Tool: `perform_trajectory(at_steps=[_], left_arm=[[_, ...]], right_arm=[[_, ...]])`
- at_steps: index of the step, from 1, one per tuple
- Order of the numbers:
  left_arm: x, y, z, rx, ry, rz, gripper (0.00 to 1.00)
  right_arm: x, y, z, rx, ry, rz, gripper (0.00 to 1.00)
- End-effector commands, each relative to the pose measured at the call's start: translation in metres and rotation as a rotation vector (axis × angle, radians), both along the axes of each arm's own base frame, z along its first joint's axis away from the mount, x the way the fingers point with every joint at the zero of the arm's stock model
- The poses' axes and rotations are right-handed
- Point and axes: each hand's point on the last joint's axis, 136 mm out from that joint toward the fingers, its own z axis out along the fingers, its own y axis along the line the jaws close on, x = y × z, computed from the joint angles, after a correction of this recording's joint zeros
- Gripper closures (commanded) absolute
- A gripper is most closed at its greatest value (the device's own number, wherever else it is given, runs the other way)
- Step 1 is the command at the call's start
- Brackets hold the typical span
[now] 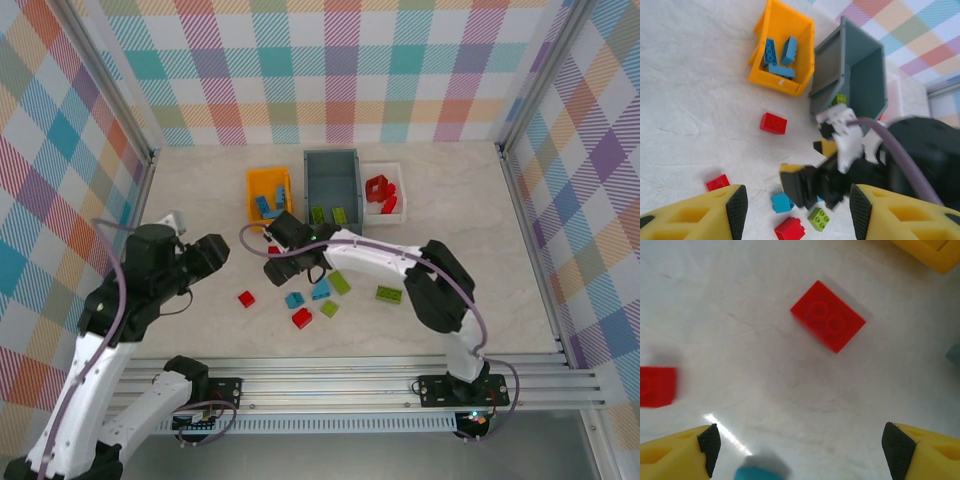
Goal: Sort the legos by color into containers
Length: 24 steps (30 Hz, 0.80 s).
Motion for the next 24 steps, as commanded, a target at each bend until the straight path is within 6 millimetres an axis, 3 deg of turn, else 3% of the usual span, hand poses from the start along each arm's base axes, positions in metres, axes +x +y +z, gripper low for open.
perform_trajectory(at_steps=[1, 8, 14, 20, 24], left_arm=[[-0.016, 0.014, 0.003, -0.007, -0.006, 0.056, 0.41], [-0.028, 0.018, 0.019, -0.036, -0.058, 0.062, 0.41], [-0.026, 0.014, 0.016, -0.034, -0.042, 0.046, 0.41], [-0.026, 0.013, 0.014, -0.036, -0.035, 0.042, 0.42], [-0.024, 0.011, 0.016, -0.050, -0.036, 0.037, 0.42]], right_arm=[[0.014, 0.005, -0.003, -0.084, -0.030, 0.106, 0.13], [0.043, 0.018, -0.031, -0.152, -0.037, 0.116, 0.13], [0.046, 0.037, -0.044, -0.109, -0.001, 0.183, 0.13], [0.051, 0.042, -0.053, -0.122, 0.022, 0.231, 0.15], [0.048, 0.043, -0.056, -0.121, 0.042, 0.247, 0.23]])
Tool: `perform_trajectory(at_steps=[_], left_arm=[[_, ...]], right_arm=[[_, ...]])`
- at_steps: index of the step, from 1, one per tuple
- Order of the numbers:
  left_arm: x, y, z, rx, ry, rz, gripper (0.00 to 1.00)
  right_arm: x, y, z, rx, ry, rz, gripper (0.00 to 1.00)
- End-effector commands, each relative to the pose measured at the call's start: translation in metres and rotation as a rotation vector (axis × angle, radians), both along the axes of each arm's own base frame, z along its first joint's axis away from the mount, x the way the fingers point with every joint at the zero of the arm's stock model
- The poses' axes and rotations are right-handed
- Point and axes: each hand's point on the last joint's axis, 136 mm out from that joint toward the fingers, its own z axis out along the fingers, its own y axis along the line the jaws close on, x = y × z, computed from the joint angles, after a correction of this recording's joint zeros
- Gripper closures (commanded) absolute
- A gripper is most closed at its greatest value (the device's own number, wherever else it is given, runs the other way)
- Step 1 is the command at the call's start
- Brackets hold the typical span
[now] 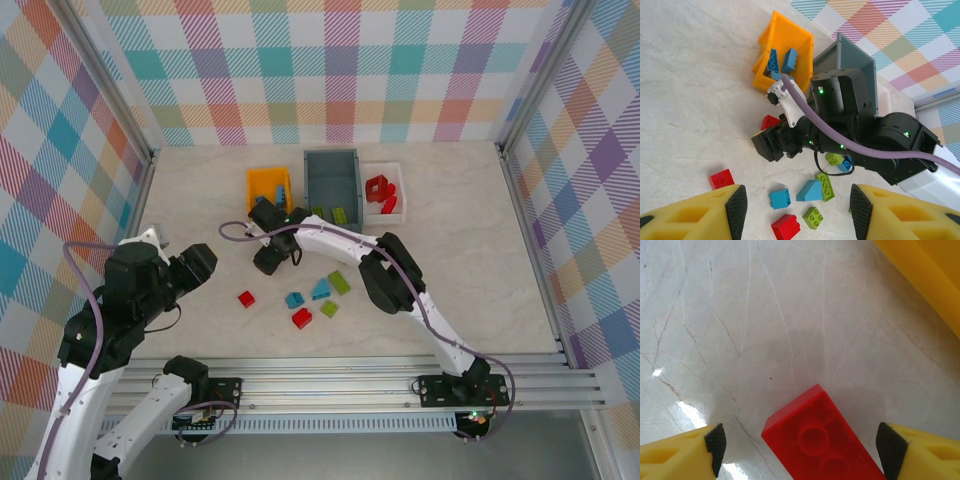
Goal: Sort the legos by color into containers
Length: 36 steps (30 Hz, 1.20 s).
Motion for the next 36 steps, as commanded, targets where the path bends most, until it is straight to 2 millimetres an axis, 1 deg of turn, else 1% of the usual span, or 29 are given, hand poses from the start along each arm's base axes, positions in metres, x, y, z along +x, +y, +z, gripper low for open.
perform_trajectory(at_steps=[1, 5, 9, 11, 13, 15, 16, 18, 19, 21, 22, 23, 25, 26, 28, 31, 33, 36], left_arm=[[-0.001, -0.002, 0.004, -0.017, 0.001, -0.007, 0.42], [-0.001, -0.004, 0.004, -0.031, 0.004, -0.011, 0.42], [-0.004, -0.005, 0.001, -0.053, 0.016, -0.009, 0.41], [-0.006, -0.003, -0.001, -0.054, 0.029, 0.004, 0.41], [-0.008, 0.001, -0.006, -0.047, 0.053, 0.029, 0.40], [-0.010, 0.003, -0.006, -0.049, 0.060, 0.042, 0.39], [-0.010, 0.004, -0.006, -0.051, 0.061, 0.048, 0.38], [-0.009, 0.004, -0.003, -0.056, 0.057, 0.050, 0.36], [-0.009, 0.003, -0.002, -0.058, 0.058, 0.050, 0.33], [-0.004, 0.000, 0.000, -0.061, 0.061, 0.039, 0.29], [-0.001, -0.004, 0.000, -0.061, 0.064, 0.026, 0.27], [0.002, -0.007, -0.001, -0.064, 0.070, 0.012, 0.25], [0.013, -0.019, -0.003, -0.084, 0.080, -0.023, 0.22], [0.018, -0.025, -0.003, -0.102, 0.084, -0.043, 0.22], [0.031, -0.041, -0.004, -0.156, 0.086, -0.084, 0.20], [0.053, -0.067, -0.006, -0.225, 0.112, -0.147, 0.21], [0.065, -0.087, -0.007, -0.222, 0.128, -0.194, 0.21], [0.076, -0.119, -0.012, -0.139, 0.156, -0.261, 0.22]], right_arm=[[-0.006, -0.001, 0.001, -0.004, 0.039, 0.035, 0.27], [-0.009, -0.002, 0.006, 0.007, 0.044, 0.023, 0.36], [-0.008, -0.002, 0.008, 0.018, 0.044, 0.003, 0.48], [-0.008, -0.002, 0.008, 0.020, 0.044, 0.003, 0.55], [-0.011, -0.001, 0.012, 0.045, 0.058, -0.032, 0.61], [-0.014, -0.001, 0.025, 0.082, 0.047, -0.047, 0.63], [-0.015, -0.002, 0.036, 0.110, 0.039, -0.061, 0.64], [-0.016, -0.007, 0.063, 0.161, 0.001, -0.087, 0.65], [-0.017, -0.014, 0.082, 0.188, -0.024, -0.108, 0.65], [-0.016, -0.032, 0.121, 0.243, -0.080, -0.156, 0.65], [-0.014, -0.047, 0.141, 0.270, -0.106, -0.196, 0.65], [-0.011, -0.062, 0.156, 0.293, -0.123, -0.233, 0.65], [-0.001, -0.105, 0.180, 0.328, -0.142, -0.340, 0.65], [0.004, -0.125, 0.185, 0.338, -0.141, -0.391, 0.65], [0.019, -0.172, 0.189, 0.351, -0.132, -0.513, 0.65], [0.040, -0.229, 0.180, 0.338, -0.101, -0.682, 0.65], [0.054, -0.255, 0.171, 0.329, -0.064, -0.774, 0.65], [0.073, -0.278, 0.155, 0.293, -0.007, -0.885, 0.65]])
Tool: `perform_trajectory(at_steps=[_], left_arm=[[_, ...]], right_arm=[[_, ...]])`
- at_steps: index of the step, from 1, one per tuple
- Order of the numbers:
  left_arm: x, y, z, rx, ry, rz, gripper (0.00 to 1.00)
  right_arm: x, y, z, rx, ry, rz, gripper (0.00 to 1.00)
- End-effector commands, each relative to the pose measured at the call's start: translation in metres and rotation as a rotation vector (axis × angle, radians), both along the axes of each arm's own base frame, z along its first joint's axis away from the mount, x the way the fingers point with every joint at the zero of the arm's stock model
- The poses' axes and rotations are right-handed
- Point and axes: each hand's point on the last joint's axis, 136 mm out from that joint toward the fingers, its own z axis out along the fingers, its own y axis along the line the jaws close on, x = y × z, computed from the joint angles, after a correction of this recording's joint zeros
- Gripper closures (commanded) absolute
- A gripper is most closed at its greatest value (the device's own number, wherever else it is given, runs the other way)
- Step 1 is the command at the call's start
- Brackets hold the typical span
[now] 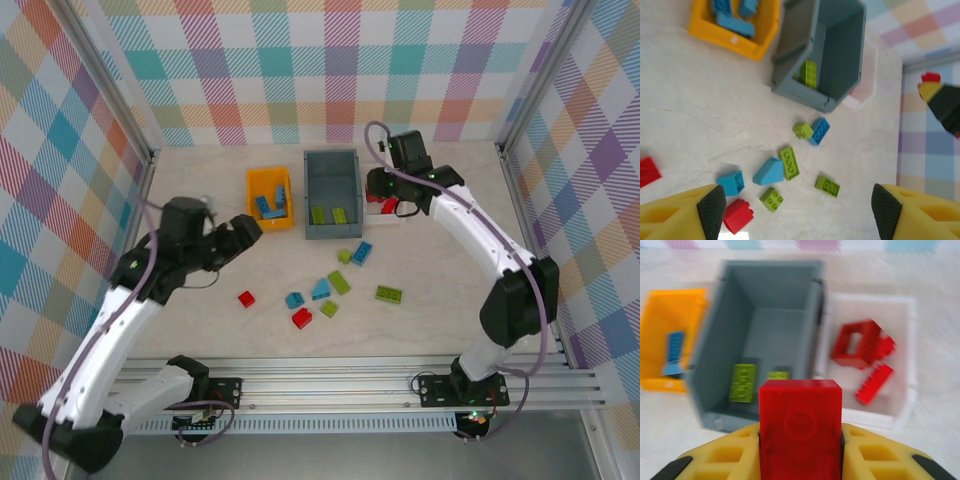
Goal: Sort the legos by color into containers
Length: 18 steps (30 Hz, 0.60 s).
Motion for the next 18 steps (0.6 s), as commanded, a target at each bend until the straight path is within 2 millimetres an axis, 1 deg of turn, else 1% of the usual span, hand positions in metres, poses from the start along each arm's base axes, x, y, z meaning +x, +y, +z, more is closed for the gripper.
perform_trajectory(at_steps=[1, 3, 5, 7, 10, 12, 14, 16, 18], left_arm=[[0.015, -0.045, 0.014, 0.002, -0.048, -0.105, 0.23], [0.019, -0.064, 0.009, 0.023, -0.051, -0.138, 0.23], [0.021, -0.081, 0.003, 0.027, -0.053, -0.162, 0.23], [0.021, -0.096, -0.005, 0.045, -0.048, -0.185, 0.24], [0.019, -0.114, -0.014, 0.076, -0.041, -0.221, 0.24], [0.017, -0.123, -0.020, 0.096, -0.035, -0.243, 0.24], [0.015, -0.128, -0.025, 0.114, -0.029, -0.254, 0.25], [0.012, -0.131, -0.030, 0.126, -0.024, -0.258, 0.25], [0.010, -0.133, -0.035, 0.144, -0.021, -0.264, 0.25]], right_arm=[[0.000, -0.008, -0.046, -0.001, 0.193, -0.081, 0.65], [0.010, -0.013, -0.061, -0.003, 0.239, -0.115, 0.64], [0.018, -0.015, -0.075, 0.006, 0.272, -0.130, 0.64], [0.027, -0.016, -0.088, 0.002, 0.298, -0.140, 0.63], [0.038, -0.016, -0.102, -0.009, 0.325, -0.144, 0.62], [0.043, -0.019, -0.108, -0.014, 0.334, -0.150, 0.62], [0.046, -0.021, -0.112, -0.017, 0.346, -0.152, 0.58], [0.048, -0.022, -0.115, -0.017, 0.352, -0.150, 0.52], [0.049, -0.022, -0.113, -0.020, 0.344, -0.143, 0.46]])
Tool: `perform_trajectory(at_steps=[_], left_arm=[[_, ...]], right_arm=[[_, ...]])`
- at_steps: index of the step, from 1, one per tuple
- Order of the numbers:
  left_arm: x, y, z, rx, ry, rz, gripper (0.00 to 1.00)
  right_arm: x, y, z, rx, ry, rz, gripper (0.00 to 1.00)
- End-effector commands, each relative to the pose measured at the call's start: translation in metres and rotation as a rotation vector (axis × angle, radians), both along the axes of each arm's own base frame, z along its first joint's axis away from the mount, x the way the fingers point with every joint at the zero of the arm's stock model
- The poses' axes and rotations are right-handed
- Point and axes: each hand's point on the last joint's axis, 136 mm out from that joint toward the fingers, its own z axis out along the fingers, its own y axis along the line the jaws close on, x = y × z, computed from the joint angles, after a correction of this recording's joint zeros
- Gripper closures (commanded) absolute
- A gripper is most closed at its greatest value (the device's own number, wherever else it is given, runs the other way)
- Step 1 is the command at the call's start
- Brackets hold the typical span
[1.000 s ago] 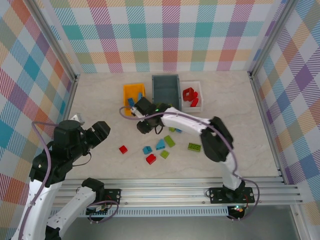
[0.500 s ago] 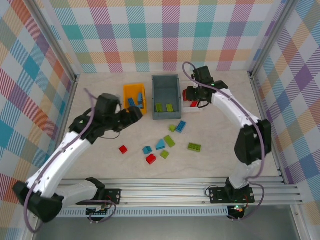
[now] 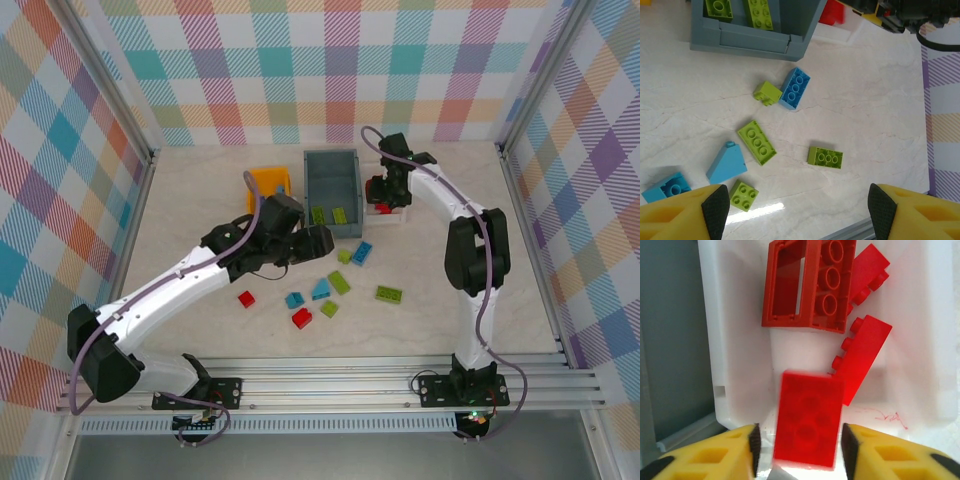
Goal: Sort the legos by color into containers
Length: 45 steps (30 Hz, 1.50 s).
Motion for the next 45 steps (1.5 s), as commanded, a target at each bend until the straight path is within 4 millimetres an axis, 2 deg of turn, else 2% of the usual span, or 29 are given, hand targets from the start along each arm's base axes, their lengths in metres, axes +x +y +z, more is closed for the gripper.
perform_trajectory(at_steps=[1, 5, 8, 11, 14, 16, 20, 23, 26, 28, 31, 37, 45], left_arm=[[0.001, -0.005, 0.006, 0.012, -0.041, -0.002, 0.25], [-0.002, -0.002, -0.003, 0.058, -0.033, -0.016, 0.27], [-0.003, 0.002, -0.014, 0.117, -0.009, -0.028, 0.28], [-0.004, 0.001, -0.028, 0.154, 0.023, -0.036, 0.29], [0.001, -0.007, -0.044, 0.172, 0.052, -0.043, 0.30], [0.006, -0.014, -0.056, 0.190, 0.073, -0.036, 0.32], [0.021, -0.026, -0.083, 0.206, 0.134, 0.054, 0.34], [0.034, -0.035, -0.102, 0.187, 0.185, 0.162, 0.34], [0.048, -0.049, -0.120, 0.153, 0.224, 0.255, 0.34], [0.057, -0.057, -0.132, 0.137, 0.248, 0.304, 0.34], [0.070, -0.070, -0.146, 0.110, 0.277, 0.354, 0.34], [0.094, -0.069, -0.155, 0.104, 0.268, 0.452, 0.35], [0.100, -0.064, -0.176, 0.135, 0.307, 0.494, 0.42]], right_arm=[[0.002, -0.001, 0.008, 0.010, 0.001, 0.005, 0.43], [0.000, -0.002, 0.037, 0.024, -0.057, 0.017, 0.39], [-0.008, -0.002, 0.076, 0.042, -0.139, 0.028, 0.41], [-0.028, -0.004, 0.115, 0.059, -0.224, 0.040, 0.42], [-0.062, 0.000, 0.142, 0.101, -0.287, 0.067, 0.42], [-0.096, 0.007, 0.152, 0.148, -0.310, 0.102, 0.42], [-0.172, 0.027, 0.151, 0.299, -0.309, 0.208, 0.40], [-0.225, 0.034, 0.151, 0.426, -0.308, 0.294, 0.37], [-0.262, 0.033, 0.147, 0.500, -0.294, 0.340, 0.35], [-0.276, 0.025, 0.142, 0.510, -0.292, 0.333, 0.33], [-0.287, 0.016, 0.139, 0.505, -0.291, 0.318, 0.32], [-0.291, 0.015, 0.140, 0.503, -0.286, 0.320, 0.31], [-0.288, 0.017, 0.139, 0.506, -0.281, 0.325, 0.32]])
